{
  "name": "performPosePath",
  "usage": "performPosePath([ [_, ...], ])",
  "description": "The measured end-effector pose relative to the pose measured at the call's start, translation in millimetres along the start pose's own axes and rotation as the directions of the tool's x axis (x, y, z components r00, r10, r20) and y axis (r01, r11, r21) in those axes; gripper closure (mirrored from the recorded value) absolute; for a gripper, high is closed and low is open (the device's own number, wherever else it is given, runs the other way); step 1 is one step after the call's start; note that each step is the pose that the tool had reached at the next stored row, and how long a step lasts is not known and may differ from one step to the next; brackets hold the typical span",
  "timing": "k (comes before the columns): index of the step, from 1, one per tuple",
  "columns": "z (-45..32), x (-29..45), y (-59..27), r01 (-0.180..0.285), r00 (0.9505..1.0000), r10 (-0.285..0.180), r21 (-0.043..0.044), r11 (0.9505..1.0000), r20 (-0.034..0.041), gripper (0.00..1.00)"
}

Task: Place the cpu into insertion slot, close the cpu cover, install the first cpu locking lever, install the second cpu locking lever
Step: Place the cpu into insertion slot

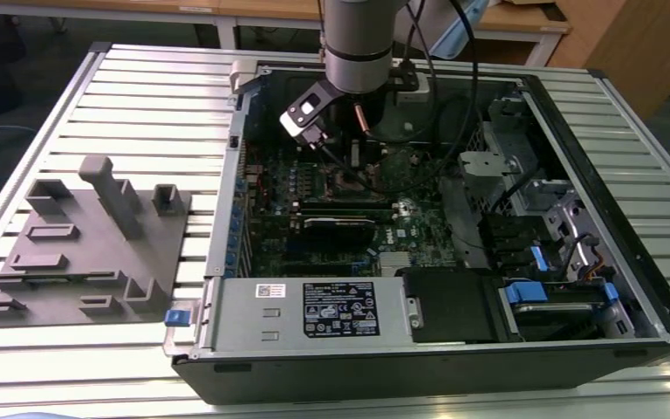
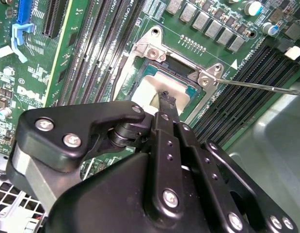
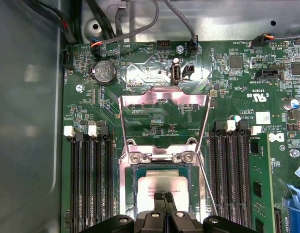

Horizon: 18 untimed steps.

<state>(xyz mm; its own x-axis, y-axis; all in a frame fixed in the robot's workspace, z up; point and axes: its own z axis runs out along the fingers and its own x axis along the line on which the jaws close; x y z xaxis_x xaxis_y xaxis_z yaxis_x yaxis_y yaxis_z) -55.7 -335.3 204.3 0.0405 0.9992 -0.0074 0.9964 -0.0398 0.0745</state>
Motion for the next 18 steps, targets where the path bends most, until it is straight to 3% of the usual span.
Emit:
performPosePath([
  [18,4.2,0.0,-0.3,0.000,1.0000,0.000,0.0003,1.0000,0.0005,0.89],
])
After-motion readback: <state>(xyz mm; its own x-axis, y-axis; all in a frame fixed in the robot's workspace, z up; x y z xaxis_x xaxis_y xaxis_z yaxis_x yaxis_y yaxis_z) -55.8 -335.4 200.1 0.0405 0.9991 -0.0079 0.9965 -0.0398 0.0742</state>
